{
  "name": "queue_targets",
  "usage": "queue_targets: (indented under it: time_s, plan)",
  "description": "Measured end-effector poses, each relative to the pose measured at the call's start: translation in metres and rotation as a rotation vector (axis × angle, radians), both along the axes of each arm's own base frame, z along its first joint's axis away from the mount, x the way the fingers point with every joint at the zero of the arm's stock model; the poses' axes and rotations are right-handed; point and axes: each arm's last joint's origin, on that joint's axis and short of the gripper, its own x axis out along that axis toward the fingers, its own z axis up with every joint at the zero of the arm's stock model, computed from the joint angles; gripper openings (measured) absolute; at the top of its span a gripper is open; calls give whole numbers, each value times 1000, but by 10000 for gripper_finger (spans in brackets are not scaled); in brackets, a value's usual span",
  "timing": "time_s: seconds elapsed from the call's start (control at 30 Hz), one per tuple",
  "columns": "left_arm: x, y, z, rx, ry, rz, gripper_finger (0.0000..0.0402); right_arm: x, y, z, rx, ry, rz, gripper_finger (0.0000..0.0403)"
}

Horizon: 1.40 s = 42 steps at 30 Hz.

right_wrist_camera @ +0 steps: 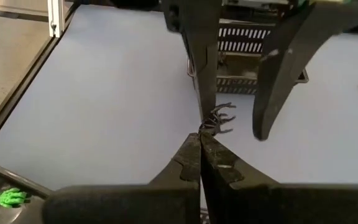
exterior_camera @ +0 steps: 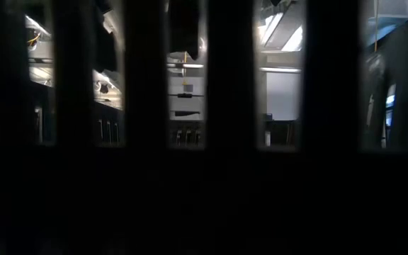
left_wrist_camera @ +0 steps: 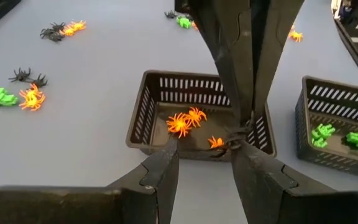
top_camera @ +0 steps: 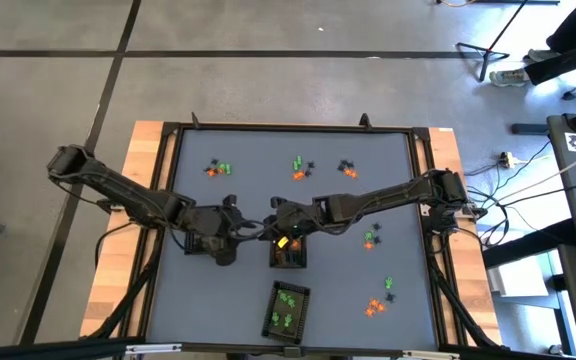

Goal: Sort Halloween decoration
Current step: Put the black spider toy into the top left black basket

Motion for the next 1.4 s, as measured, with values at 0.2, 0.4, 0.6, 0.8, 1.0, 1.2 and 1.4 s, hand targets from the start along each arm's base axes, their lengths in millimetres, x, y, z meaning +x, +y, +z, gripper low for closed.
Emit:
queue_targets:
  time_s: [0.2, 0.4, 0.6, 0.8, 1.0, 1.2, 1.4]
  plan:
    - [2, -1, -3, 10, 12, -4, 136, 0, 0, 0, 0, -5, -1, 0]
    - [1, -2, -3, 27, 14, -18, 101, 0, -1, 0, -7, -7, -12, 0]
    - [1, -2, -3, 28, 15, -17, 24, 1, -1, 0, -15, -8, -24, 0]
    - [1, -2, -4, 28, 26, -15, 2, 0, -1, 0, -7, -6, -30, 1]
    - [-4, 0, -7, 23, 80, 6, 0, 0, -2, 0, -27, -1, -40, 43]
    - [-25, 7, -10, -29, 242, 101, 0, -2, -3, -3, -71, 26, -66, 138]
    - [-61, 16, 6, -101, 506, 301, 0, -3, -5, -5, -103, 49, -99, 191]
